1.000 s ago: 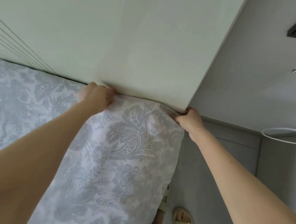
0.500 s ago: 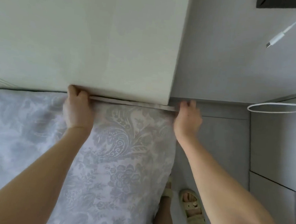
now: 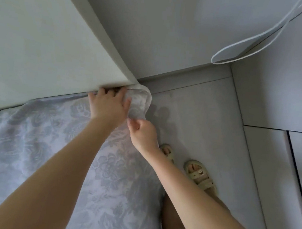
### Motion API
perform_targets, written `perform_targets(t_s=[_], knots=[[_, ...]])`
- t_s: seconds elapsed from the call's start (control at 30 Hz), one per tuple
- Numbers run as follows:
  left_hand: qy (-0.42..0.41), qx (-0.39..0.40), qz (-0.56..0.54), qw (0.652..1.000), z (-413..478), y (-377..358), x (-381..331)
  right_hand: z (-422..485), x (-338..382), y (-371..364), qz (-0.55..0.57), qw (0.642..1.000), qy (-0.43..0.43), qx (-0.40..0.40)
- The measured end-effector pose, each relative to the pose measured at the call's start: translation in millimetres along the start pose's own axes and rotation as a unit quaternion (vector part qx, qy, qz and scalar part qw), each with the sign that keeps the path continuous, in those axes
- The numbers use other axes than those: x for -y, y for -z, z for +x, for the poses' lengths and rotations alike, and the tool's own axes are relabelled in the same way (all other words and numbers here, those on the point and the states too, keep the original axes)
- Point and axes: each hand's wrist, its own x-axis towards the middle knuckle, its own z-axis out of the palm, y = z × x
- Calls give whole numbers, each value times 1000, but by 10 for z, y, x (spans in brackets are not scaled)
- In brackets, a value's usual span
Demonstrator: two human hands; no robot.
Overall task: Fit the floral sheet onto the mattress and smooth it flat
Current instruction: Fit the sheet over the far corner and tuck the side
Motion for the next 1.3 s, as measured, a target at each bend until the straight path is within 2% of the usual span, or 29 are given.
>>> perform_targets(t_s=[0.1, 0.13, 0.2, 0.27, 0.33, 0.43, 0.5, 0.6, 0.63, 0.67, 0.7, 0.77, 0.83, 0.9, 0.93, 1.0, 1.07, 1.13, 1.2, 1.23, 1.3], knots=[[36, 61, 77, 995, 154, 131, -340, 330, -23, 244, -13, 994, -40, -102], [33, 69, 77, 994, 184, 140, -417, 484, -14, 321, -18, 992, -61, -105], [3, 59, 5, 998, 181, 177, -473, 801, 23, 384, 12, 995, -82, -60], [-60, -3, -66, 996, 129, 207, -397, 1051, 43, 365, -19, 997, -68, -16], [-110, -34, -74, 991, 115, 186, -283, 1197, 18, 359, -129, 990, -25, 51], [-116, 15, -8, 993, 205, 37, -140, 1262, 7, 612, -285, 947, -1, 150], [-102, 32, 12, 994, 260, -11, -128, 1267, 128, 904, -363, 925, 38, 107], [-84, -6, -8, 996, 287, 6, -206, 1341, 384, 1051, -478, 857, 177, -82], [-75, -8, -9, 997, 291, 13, -227, 1333, 452, 983, -491, 838, 214, -107], [-70, 1, -7, 998, 276, 21, -242, 1331, 485, 902, -483, 842, 213, -108], [-72, 7, -15, 997, 245, 19, -242, 1338, 475, 804, -455, 863, 203, -86], [-96, -6, -68, 993, 194, 17, -212, 1360, 364, 640, -392, 914, 100, -38], [-137, -41, -111, 983, 157, 25, -147, 1308, 275, 543, -289, 956, 50, -14], [-179, -61, -106, 976, 111, 24, -47, 1213, 186, 490, -210, 978, 14, -11], [-189, -64, -93, 976, 98, 16, 6, 1178, 111, 476, -165, 986, -31, -15], [-191, -49, -66, 978, 62, -15, 97, 1076, -35, 477, 4, 982, -187, 9], [-203, -41, -24, 978, 39, -45, 140, 942, -104, 452, 184, 934, -300, 68], [-204, -62, 4, 977, 28, -10, 125, 833, -155, 293, 284, 904, -307, 84], [-211, -113, -3, 971, 49, 42, 52, 676, -155, 98, 316, 915, -248, 36], [-219, -132, -15, 967, 59, 85, -7, 561, -170, 10, 300, 933, -197, -25], [-231, -149, -33, 961, 68, 174, -155, 188, -254, -73, 161, 965, -51, -202]])
